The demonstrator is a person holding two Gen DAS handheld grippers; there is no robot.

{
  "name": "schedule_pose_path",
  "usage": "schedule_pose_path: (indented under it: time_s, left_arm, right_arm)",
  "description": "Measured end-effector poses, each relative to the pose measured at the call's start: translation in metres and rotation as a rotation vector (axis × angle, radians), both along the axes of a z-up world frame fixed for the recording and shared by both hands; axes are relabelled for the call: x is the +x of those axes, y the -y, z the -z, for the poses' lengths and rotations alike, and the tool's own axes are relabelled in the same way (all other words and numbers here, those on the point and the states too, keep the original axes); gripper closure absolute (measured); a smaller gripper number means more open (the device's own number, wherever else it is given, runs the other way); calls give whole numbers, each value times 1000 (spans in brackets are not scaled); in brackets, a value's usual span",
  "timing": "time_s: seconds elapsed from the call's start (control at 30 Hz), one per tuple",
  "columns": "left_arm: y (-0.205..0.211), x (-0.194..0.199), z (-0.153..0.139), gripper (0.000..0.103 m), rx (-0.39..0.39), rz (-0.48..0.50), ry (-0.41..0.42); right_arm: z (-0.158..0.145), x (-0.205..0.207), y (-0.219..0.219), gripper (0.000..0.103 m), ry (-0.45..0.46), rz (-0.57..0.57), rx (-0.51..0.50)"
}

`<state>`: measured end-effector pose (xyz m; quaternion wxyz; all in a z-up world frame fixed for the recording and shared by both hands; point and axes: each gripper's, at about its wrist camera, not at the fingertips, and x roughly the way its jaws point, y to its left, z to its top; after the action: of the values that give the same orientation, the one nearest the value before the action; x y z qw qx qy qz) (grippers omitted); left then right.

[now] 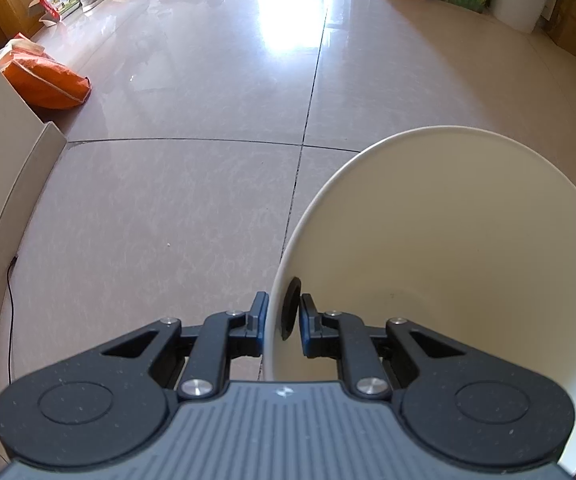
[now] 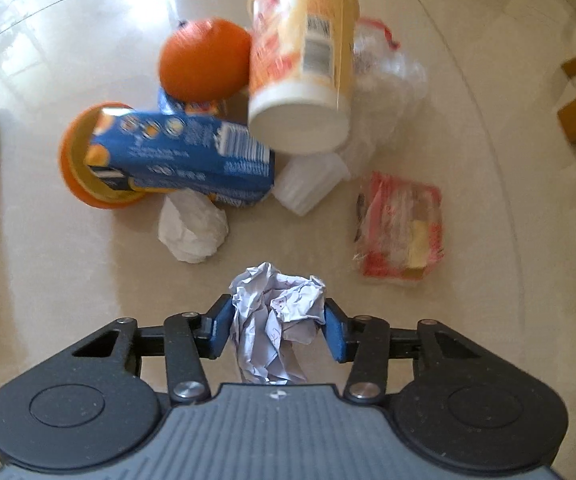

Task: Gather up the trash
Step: 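Lower the right tool onto the crumpled white paper and close on it, then carry the paper over the bin and open the right tool to drop it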

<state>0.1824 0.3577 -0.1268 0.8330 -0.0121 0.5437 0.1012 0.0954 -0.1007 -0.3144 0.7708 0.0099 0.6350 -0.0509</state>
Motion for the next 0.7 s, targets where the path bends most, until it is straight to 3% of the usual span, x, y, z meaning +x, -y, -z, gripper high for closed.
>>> schedule_pose_path:
  time_s: [0.17,0.37,0.7]
  left_arm:
    - [-1,-1,0,89,-4,-2,0]
    - [-1,-1,1,89,3,7,3]
    - [1,-6,1,89,3,23,20]
  right_arm:
    - [-48,8,-16,51,18,-64,3]
    - [-128,23,-54,51,74,-205,9]
    - [-265,45,-152,51,270,-463,65]
